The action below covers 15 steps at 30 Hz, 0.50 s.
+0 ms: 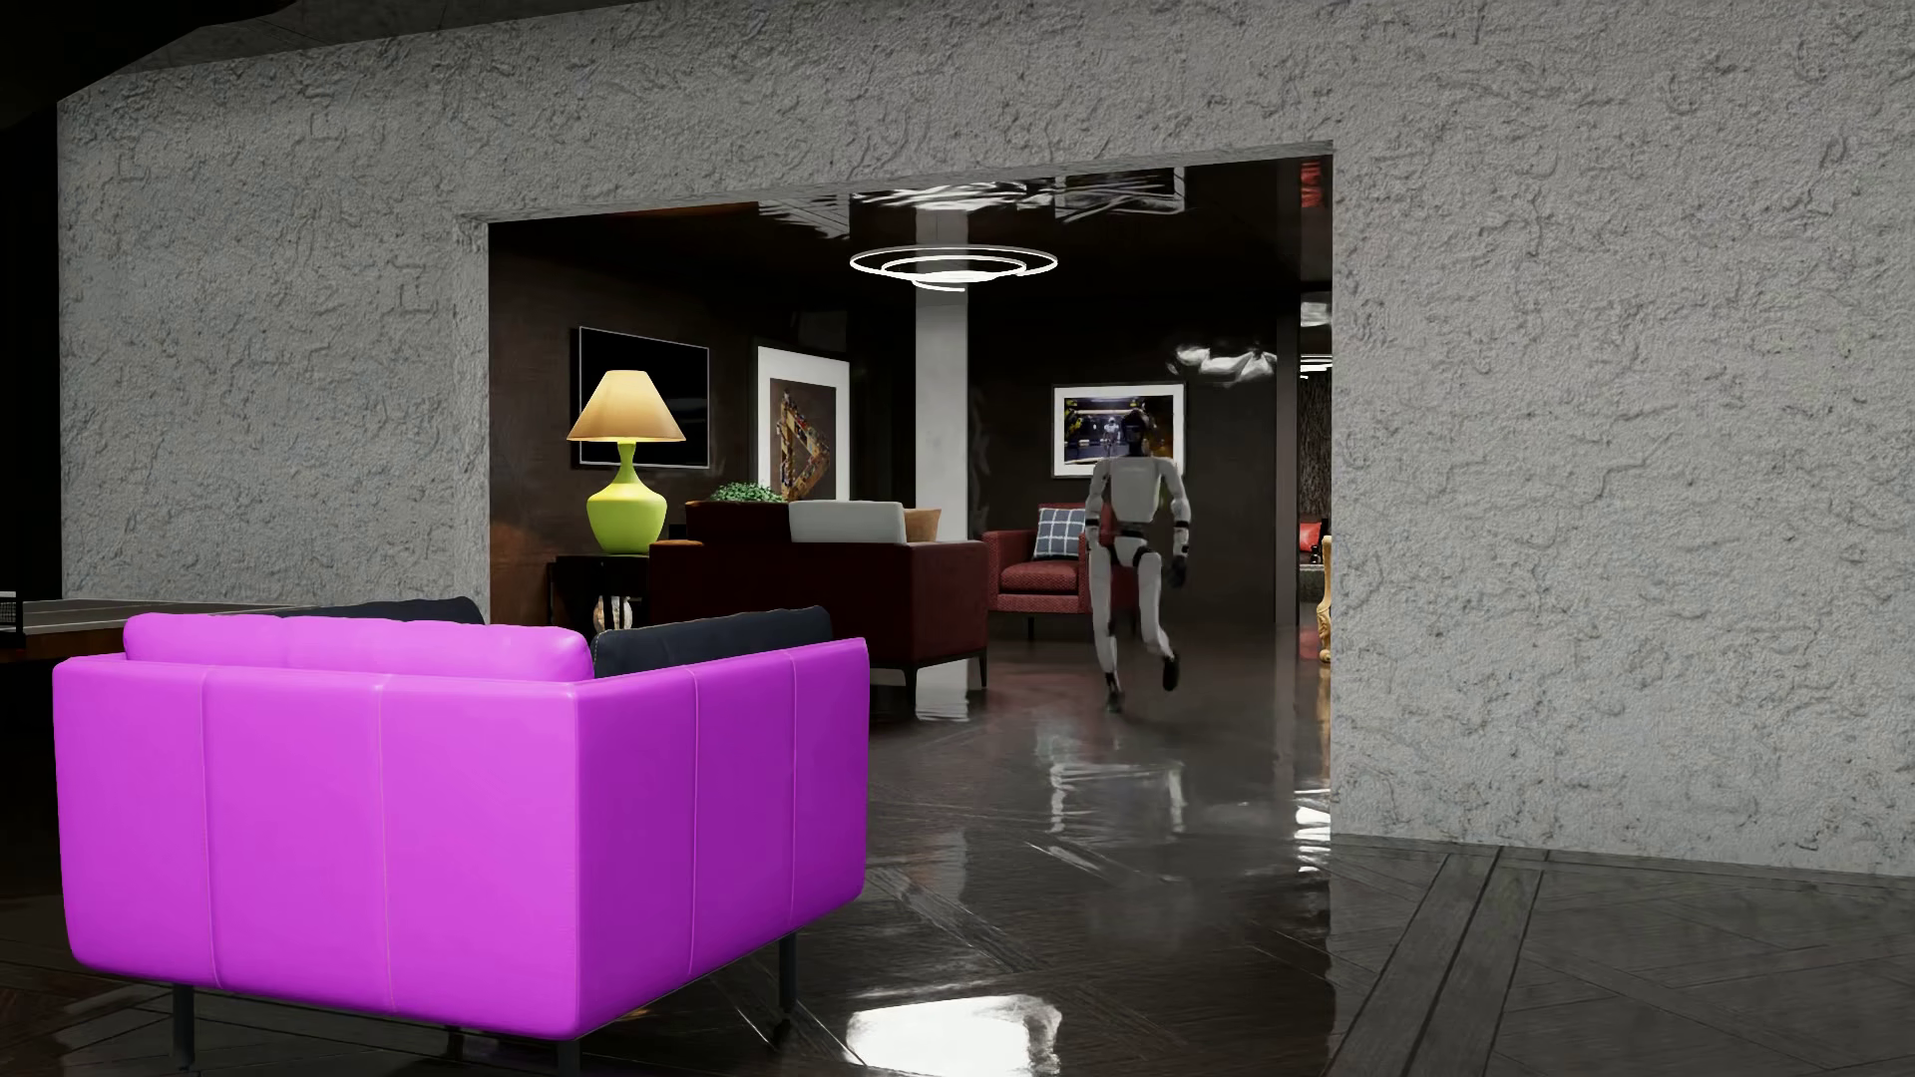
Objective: Head to the purple armchair
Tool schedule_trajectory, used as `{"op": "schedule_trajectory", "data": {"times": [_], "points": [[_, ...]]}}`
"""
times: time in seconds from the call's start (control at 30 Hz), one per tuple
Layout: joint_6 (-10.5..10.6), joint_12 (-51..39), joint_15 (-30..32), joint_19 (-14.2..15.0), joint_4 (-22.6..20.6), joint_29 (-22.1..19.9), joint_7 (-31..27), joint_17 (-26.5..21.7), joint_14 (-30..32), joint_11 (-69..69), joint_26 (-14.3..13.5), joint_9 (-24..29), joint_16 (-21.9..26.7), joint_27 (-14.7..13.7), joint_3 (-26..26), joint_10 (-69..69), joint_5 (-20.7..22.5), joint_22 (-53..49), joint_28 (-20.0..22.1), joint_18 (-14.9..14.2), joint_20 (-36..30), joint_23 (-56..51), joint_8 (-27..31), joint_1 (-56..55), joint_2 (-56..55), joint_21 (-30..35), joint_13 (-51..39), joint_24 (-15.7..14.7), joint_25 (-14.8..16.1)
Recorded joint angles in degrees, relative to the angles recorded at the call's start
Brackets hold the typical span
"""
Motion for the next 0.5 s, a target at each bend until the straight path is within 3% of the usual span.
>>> {"op": "schedule_trajectory", "data": {"times": [0.07,0.13,0.17,0.2,0.23,0.27,0.3,0.37,0.43,0.47,0.5], "points": [[-1.68,5.31,-7.52,0.00,-0.98,0.00,0.00,-1.48,-1.10,-4.62,0.00,-0.31,0.75,0.00,6.15,-12.92,-2.01,1.70,0.00,0.00,-1.11,-7.78,0.00,-6.66,10.35,-5.51,-4.58,0.00,0.00],[-2.06,9.41,-15.44,0.00,-0.32,0.00,0.00,-2.18,4.96,-9.34,0.00,-1.23,1.93,0.00,10.28,-34.27,-3.55,2.07,0.00,0.00,-1.60,-12.88,0.00,-10.38,19.11,-12.88,-9.36,0.00,0.00],[-1.79,10.35,-18.62,0.00,0.05,0.00,0.00,-2.27,12.14,-9.98,0.00,-2.27,2.26,0.00,12.00,-45.23,-3.77,2.24,0.00,0.00,-1.86,-15.02,0.00,-12.45,20.88,-17.45,-11.81,0.00,0.00],[-1.88,10.99,-20.81,0.00,0.36,0.00,0.00,-2.56,31.96,-9.91,0.00,-3.25,2.50,0.00,13.24,-48.89,-4.68,2.24,0.00,0.00,-2.12,-16.88,0.00,-13.79,22.52,-20.43,-14.00,0.00,0.00],[-1.91,11.08,-21.55,0.00,0.53,0.00,0.00,-2.94,43.73,-8.90,0.00,-3.81,2.38,0.00,14.94,-74.26,-5.82,3.04,0.00,0.00,-2.26,-18.98,0.00,-15.20,22.94,-23.03,-15.52,0.00,0.00],[-1.72,11.59,-20.85,0.00,0.32,0.00,0.00,-2.95,43.71,-8.44,0.00,-4.45,1.88,0.00,14.76,-52.27,-5.79,4.10,0.00,0.00,-0.18,-19.20,0.00,-17.96,25.42,-23.33,-16.37,0.00,0.00],[-2.11,11.44,-18.44,0.00,-0.98,0.00,0.00,-2.87,28.51,-5.78,0.00,-4.45,1.41,0.00,15.90,-48.08,-7.65,4.77,0.00,0.00,0.68,-20.20,0.00,-18.29,26.72,-24.46,-15.55,0.00,0.00],[-3.04,11.95,-6.03,0.00,-6.40,0.00,0.00,-0.82,12.02,8.18,0.00,-6.00,1.08,0.00,14.80,-41.10,-10.62,6.28,0.00,0.00,1.31,-19.47,0.00,-17.86,24.78,-26.38,-10.80,0.00,0.00],[-3.98,10.12,4.13,0.00,-7.37,0.00,0.00,2.36,4.14,31.65,0.00,-3.35,0.72,0.00,13.65,-36.46,-12.86,3.65,0.00,0.00,3.23,-11.92,0.00,-8.74,17.46,-24.56,-8.17,0.00,0.00],[-3.65,7.58,4.16,0.00,-8.06,0.00,0.00,3.03,2.33,41.81,0.00,-2.46,0.58,0.00,11.99,-36.79,-12.23,4.20,0.00,0.00,4.17,-6.16,0.00,-5.74,12.24,-20.69,-8.66,0.00,0.00],[-3.35,4.90,4.37,0.00,-9.64,0.00,0.00,1.54,2.32,46.45,0.00,-1.64,1.05,0.00,8.18,-38.84,-12.87,-0.64,0.00,0.00,3.48,-3.42,0.00,-3.21,7.47,-10.68,-8.73,0.00,0.00]]}}
